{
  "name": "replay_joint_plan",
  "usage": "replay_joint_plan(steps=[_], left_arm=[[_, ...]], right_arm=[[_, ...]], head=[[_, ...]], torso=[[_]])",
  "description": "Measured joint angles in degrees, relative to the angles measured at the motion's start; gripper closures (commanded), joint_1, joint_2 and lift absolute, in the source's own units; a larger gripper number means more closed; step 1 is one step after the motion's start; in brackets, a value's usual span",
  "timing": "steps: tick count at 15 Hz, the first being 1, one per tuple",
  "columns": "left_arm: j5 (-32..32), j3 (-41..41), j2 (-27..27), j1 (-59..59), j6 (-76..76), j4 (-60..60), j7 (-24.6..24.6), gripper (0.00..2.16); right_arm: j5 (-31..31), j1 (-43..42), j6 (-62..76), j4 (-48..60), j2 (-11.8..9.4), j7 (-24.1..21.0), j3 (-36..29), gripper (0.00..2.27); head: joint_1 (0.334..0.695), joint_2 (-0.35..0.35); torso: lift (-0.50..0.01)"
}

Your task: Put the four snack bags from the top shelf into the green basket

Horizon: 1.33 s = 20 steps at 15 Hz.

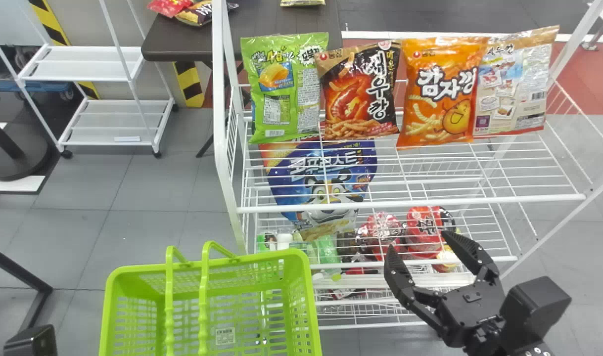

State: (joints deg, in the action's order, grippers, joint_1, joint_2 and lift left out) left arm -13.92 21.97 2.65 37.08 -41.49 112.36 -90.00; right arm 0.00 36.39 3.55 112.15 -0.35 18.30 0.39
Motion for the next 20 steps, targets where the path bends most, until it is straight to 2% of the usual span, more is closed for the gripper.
replay_joint_plan(steps=[13, 16, 20], left_arm=[[-0.1, 0.0, 0.2, -0.5, 0.0, -1.1, 0.0, 2.15], [0.0, 0.0, 0.4, -0.6, -0.1, -1.1, 0.0, 2.15], [-0.1, 0.1, 0.7, -0.6, -0.1, -1.0, 0.0, 2.15]], right_arm=[[0.0, -0.9, -0.2, -0.2, 0.0, -0.1, 1.3, 0.09], [0.3, -4.5, -2.4, -1.1, 0.0, -1.5, 3.0, 0.08], [0.0, -13.5, -9.7, -3.8, 0.0, -4.9, 6.9, 0.07]], head=[[0.695, 0.037], [0.695, 0.063], [0.695, 0.107]], torso=[[0.0], [0.0], [0.0]])
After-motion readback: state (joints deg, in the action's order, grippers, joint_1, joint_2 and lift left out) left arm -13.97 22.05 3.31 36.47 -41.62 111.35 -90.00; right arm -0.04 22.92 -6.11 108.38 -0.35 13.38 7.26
